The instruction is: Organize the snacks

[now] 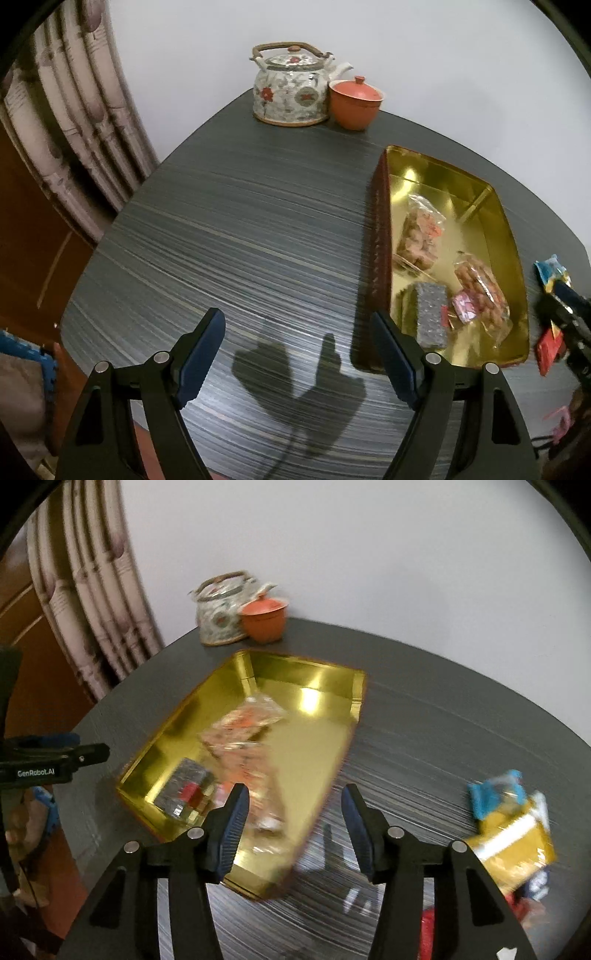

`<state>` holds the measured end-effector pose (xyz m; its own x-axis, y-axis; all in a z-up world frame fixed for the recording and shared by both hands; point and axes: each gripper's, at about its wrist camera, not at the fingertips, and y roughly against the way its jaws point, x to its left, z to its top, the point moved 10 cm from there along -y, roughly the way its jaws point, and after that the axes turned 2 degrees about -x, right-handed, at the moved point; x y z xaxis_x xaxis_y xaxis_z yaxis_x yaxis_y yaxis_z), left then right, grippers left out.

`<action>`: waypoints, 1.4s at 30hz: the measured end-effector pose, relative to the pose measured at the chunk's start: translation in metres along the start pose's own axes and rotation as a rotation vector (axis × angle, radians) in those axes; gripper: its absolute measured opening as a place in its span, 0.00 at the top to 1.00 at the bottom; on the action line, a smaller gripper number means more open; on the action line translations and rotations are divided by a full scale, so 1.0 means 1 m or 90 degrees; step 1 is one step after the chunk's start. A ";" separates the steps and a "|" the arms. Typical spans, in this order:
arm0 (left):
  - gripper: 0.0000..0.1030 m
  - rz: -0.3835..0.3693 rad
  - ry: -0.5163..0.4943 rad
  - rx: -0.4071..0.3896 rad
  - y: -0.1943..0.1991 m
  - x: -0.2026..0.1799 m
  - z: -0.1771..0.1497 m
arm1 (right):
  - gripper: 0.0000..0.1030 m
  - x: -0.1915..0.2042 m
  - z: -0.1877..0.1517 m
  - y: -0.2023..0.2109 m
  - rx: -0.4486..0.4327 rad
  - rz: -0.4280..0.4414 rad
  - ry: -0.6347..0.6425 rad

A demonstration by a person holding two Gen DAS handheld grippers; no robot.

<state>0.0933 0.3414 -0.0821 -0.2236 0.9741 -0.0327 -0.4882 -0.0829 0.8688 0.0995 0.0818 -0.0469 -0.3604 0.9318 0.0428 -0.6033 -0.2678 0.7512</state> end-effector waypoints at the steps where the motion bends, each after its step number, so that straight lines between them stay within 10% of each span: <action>1: 0.22 -0.001 -0.004 -0.002 0.001 -0.002 0.000 | 0.52 -0.008 -0.002 0.006 -0.004 -0.009 -0.001; 16: 0.22 -0.006 -0.033 -0.028 0.013 -0.018 0.004 | 0.52 -0.188 -0.110 0.082 0.060 -0.208 -0.146; 32: 0.22 -0.026 -0.091 -0.095 0.033 -0.053 0.011 | 0.53 -0.186 -0.134 0.054 0.070 -0.182 -0.171; 42: 0.21 -0.072 -0.182 -0.128 0.052 -0.122 0.003 | 0.70 -0.186 -0.133 0.051 0.058 -0.154 -0.183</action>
<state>0.0981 0.2187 -0.0311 0.0727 0.9965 0.0413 -0.6593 0.0169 0.7517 0.0410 -0.1374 -0.1045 0.0060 0.9995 0.0300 -0.5762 -0.0210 0.8171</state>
